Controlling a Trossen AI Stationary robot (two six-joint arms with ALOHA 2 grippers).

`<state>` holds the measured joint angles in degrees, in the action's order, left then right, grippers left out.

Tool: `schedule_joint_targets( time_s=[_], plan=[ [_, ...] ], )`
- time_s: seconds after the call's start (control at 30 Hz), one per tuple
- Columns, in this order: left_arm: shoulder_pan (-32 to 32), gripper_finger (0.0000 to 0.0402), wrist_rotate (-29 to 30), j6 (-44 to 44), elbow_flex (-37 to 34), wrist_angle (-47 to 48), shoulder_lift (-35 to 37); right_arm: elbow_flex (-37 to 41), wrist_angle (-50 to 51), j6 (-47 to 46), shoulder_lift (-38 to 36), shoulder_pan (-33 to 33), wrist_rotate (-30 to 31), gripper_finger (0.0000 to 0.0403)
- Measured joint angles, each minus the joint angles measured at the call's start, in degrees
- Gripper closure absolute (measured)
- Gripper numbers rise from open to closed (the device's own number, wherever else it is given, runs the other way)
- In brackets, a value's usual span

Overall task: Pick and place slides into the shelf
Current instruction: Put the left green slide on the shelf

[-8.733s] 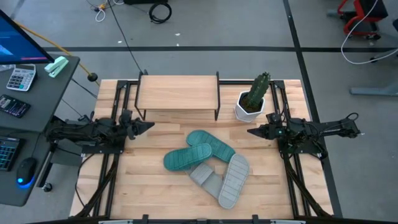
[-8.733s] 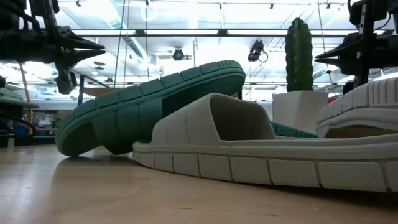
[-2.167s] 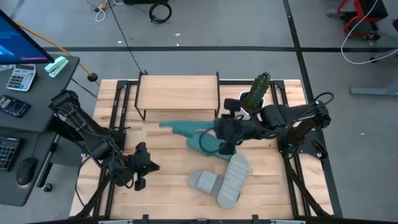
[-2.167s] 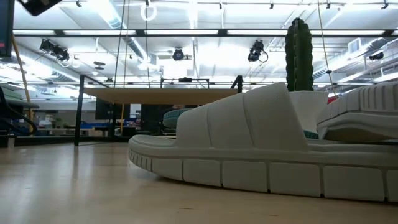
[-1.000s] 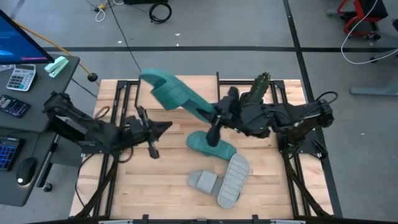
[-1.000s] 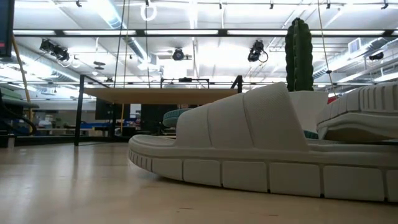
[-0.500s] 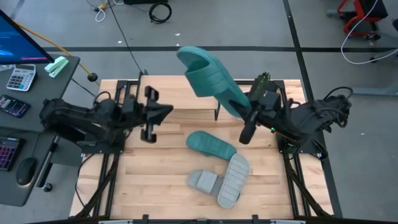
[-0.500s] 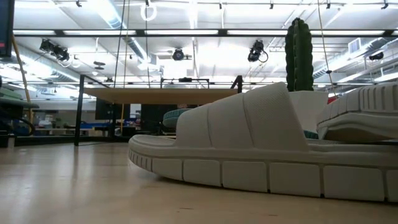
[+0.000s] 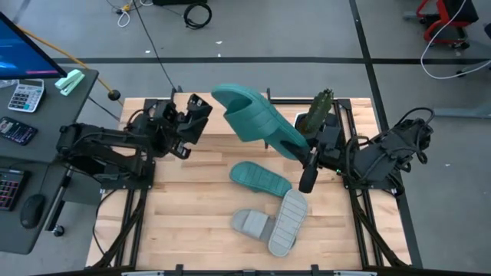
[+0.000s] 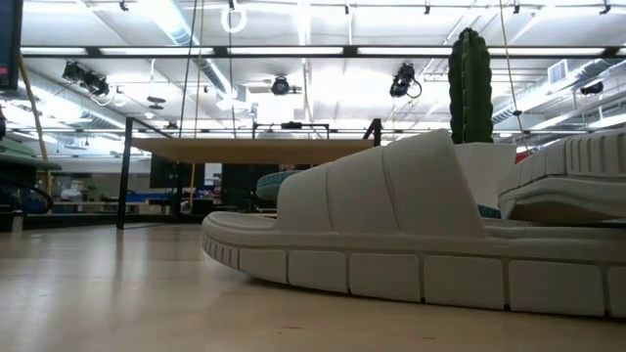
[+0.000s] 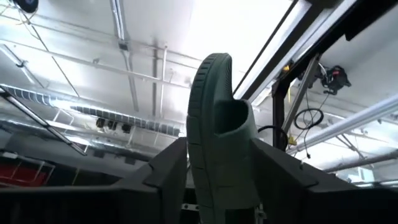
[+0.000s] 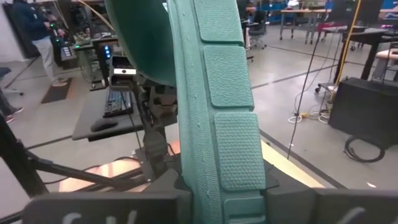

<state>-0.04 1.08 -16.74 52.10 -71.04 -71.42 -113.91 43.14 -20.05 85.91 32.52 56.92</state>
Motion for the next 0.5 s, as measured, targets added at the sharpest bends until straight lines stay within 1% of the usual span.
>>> schedule_joint_targets(
  time_s=[0.13, 0.3, 0.5],
  plan=[
    [-0.01, 0.0199, -0.02, -2.59, 0.02, -1.07, -0.07, 0.0, -0.02, 0.12, 0.0, -0.55, -0.02, 0.0335],
    [-0.14, 0.0184, -0.49, -5.32, 0.02, -3.09, -0.19, 0.0, -0.05, 0.37, 0.0, -2.74, -0.89, 0.0335],
    [-0.17, 0.0181, -1.09, -10.05, 0.04, -2.83, -0.22, 0.0, -0.93, 0.96, 0.4, -6.35, -6.38, 0.0335]
  ],
)
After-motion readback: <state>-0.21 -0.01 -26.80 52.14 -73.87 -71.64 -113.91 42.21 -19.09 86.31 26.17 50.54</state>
